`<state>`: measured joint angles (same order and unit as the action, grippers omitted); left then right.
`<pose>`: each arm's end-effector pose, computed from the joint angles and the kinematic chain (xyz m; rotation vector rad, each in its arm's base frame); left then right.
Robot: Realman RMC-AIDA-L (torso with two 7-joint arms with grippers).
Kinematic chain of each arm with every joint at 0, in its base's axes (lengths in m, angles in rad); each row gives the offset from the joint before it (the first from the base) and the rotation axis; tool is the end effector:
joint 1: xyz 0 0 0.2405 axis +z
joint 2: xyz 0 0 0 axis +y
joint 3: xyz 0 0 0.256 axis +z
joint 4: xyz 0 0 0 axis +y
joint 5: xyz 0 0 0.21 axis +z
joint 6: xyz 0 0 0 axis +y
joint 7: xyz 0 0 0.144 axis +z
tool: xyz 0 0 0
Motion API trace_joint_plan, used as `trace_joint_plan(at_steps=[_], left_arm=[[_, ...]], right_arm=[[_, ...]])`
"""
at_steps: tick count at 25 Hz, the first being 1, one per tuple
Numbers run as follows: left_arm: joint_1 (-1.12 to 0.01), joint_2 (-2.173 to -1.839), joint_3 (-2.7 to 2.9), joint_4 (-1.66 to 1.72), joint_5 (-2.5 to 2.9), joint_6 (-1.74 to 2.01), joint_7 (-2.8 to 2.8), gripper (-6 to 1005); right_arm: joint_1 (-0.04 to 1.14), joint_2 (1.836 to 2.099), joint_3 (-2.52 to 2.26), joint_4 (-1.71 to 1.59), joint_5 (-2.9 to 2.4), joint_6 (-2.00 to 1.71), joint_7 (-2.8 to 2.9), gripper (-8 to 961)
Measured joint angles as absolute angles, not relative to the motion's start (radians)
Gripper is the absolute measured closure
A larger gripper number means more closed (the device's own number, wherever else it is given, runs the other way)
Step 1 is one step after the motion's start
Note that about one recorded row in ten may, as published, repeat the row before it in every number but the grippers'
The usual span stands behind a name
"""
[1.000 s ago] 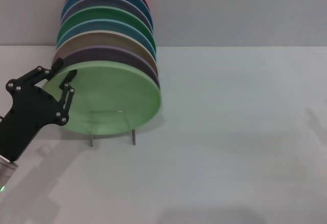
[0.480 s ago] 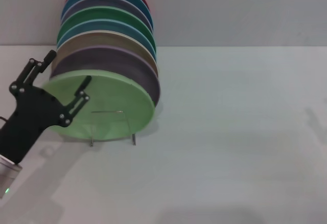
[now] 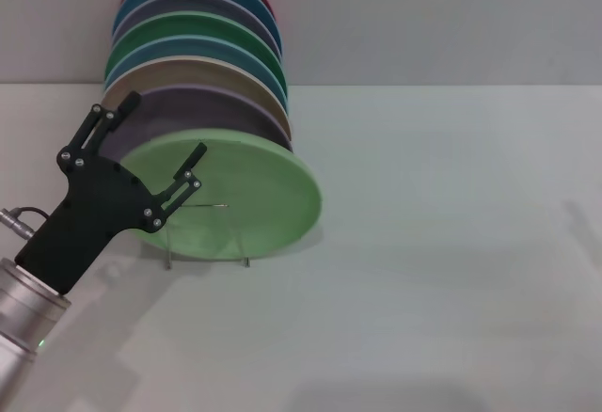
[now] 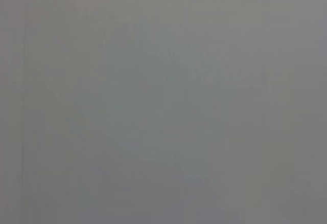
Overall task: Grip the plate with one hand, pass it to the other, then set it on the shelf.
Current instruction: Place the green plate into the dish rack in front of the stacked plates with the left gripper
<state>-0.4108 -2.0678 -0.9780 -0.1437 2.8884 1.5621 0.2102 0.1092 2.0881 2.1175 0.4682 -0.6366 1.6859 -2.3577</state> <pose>-0.2669 0.2904 -0.0280 -1.8425 0.2924 -0.7555 0.3158 0.2423 0.0769 -1.5950 0.3244 1.2951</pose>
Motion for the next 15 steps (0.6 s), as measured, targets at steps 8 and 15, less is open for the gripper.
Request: trace_joint_plan(at_steps=[8, 15], left_arm=[[-0.409, -2.068, -0.991, -0.145, 2.884, 1.524, 0.211, 208], [-0.247, -2.067, -0.97, -0.287, 2.887, 1.727, 0.377, 207]], right_arm=[[0.107, 2.089, 2.117, 0.467, -0.644, 1.687, -2.358, 278], [0.098, 2.092, 2.118, 0.466, -0.646, 1.691, -2.358, 278]])
